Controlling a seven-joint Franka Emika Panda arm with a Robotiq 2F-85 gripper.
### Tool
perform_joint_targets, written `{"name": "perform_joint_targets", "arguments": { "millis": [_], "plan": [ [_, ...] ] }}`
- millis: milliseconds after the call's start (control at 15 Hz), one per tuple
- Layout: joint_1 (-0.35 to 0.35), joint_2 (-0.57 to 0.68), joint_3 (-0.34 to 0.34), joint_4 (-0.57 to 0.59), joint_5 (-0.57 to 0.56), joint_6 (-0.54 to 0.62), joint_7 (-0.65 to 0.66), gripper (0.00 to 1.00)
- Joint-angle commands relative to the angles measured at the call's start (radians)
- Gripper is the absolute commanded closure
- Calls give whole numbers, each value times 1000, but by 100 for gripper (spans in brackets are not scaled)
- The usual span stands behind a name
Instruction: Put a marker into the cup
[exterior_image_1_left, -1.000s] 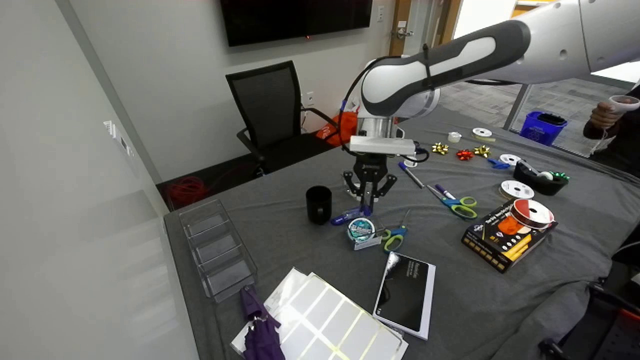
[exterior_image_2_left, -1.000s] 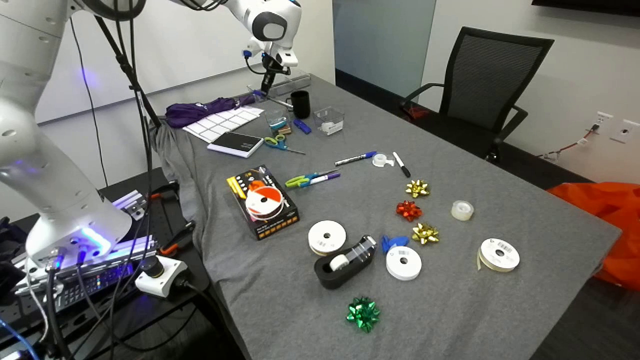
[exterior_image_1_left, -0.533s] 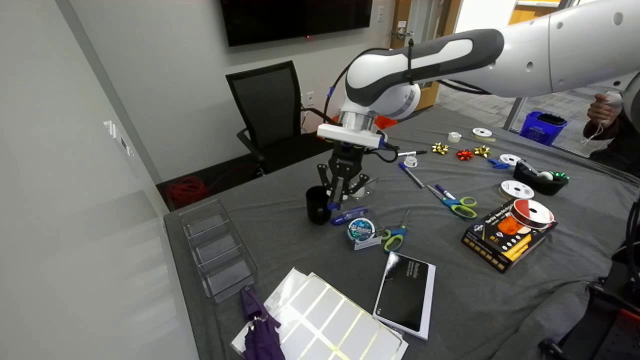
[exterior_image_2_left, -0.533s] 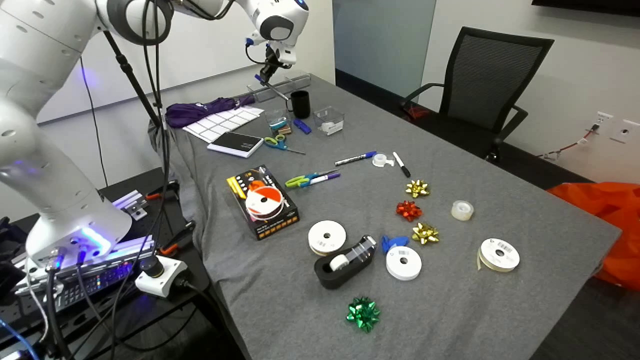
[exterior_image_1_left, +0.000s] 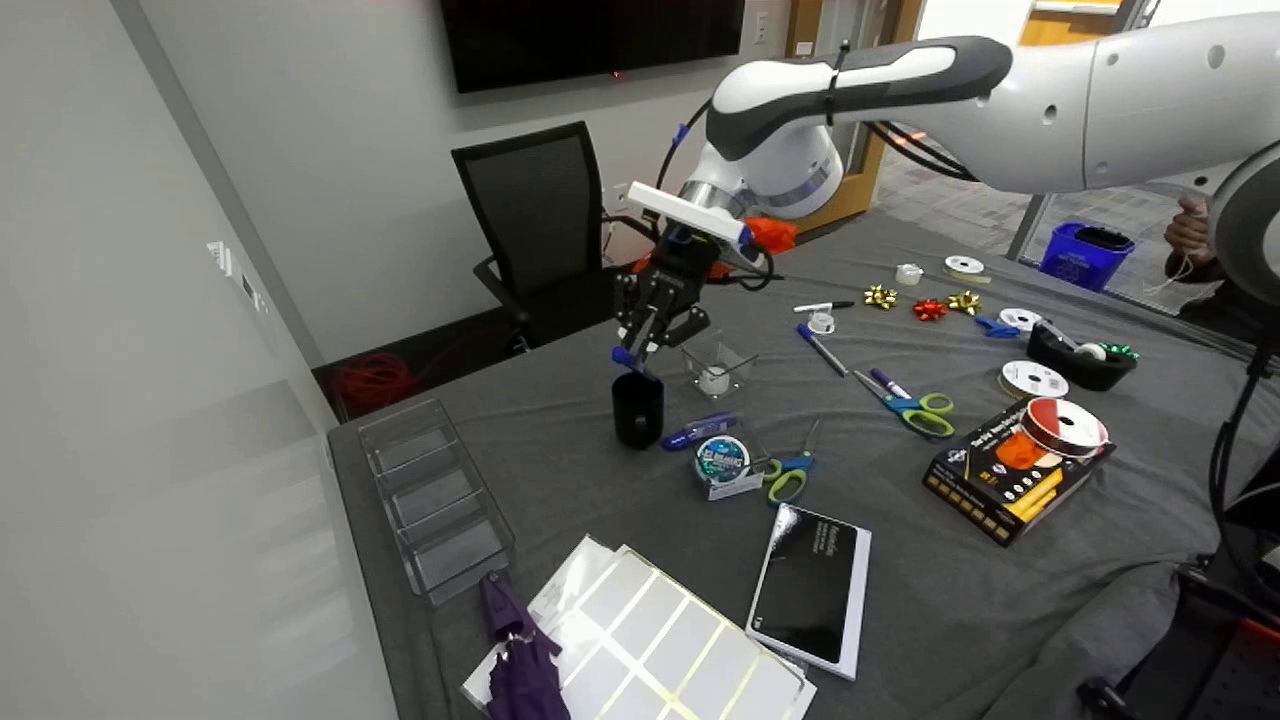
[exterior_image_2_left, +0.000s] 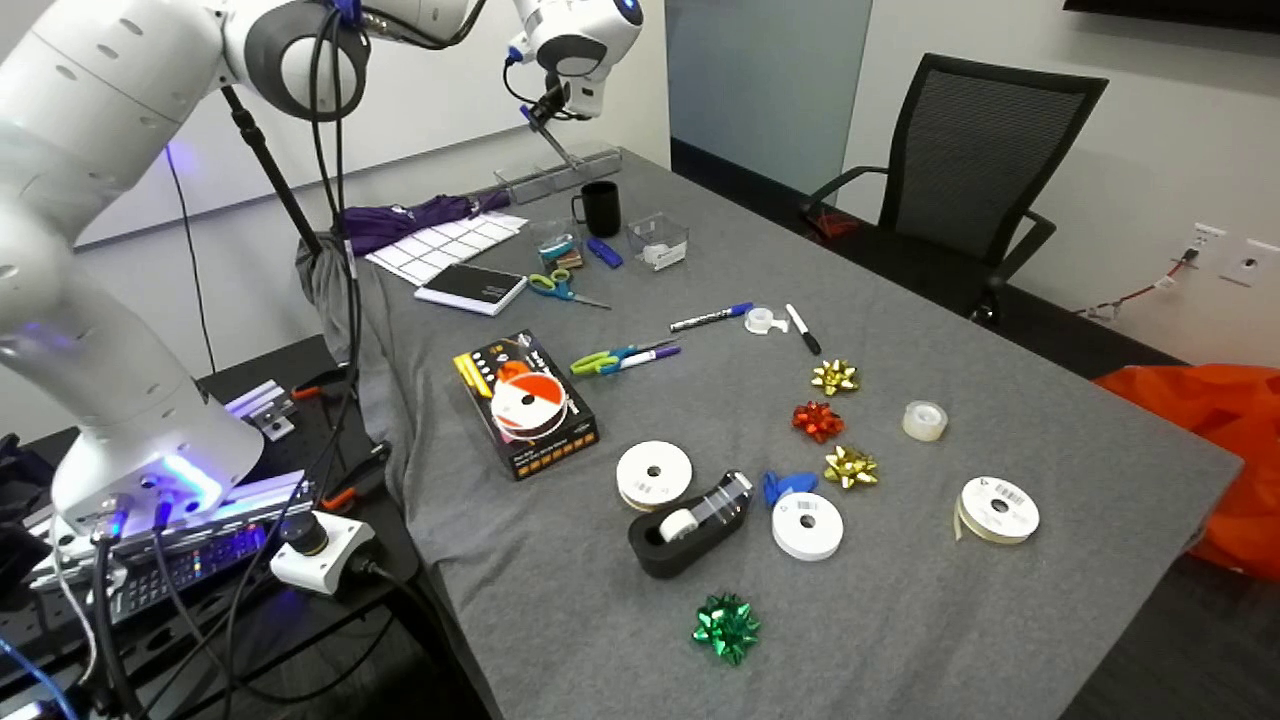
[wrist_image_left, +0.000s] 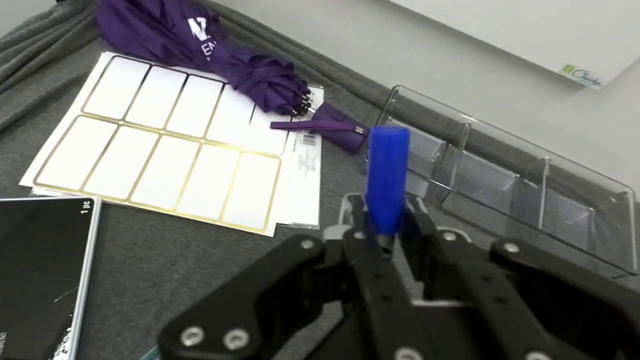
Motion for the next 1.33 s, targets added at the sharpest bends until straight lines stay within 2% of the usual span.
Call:
{"name": "perform_joint_targets", "arguments": {
  "millis": [0,467,1000,1067,1133,1267],
  "plan": [
    [-6,84,10,104,44,19,41,95],
    [-1,200,21,227,74,63,154,95],
    [0,285,7,316,28,133,235,95],
    [0,293,5,324,19,134,245,55],
    [-1,299,6,329,12,135,253,54],
    [-1,308,11,344,-4,122,268,40]
  ]
}}
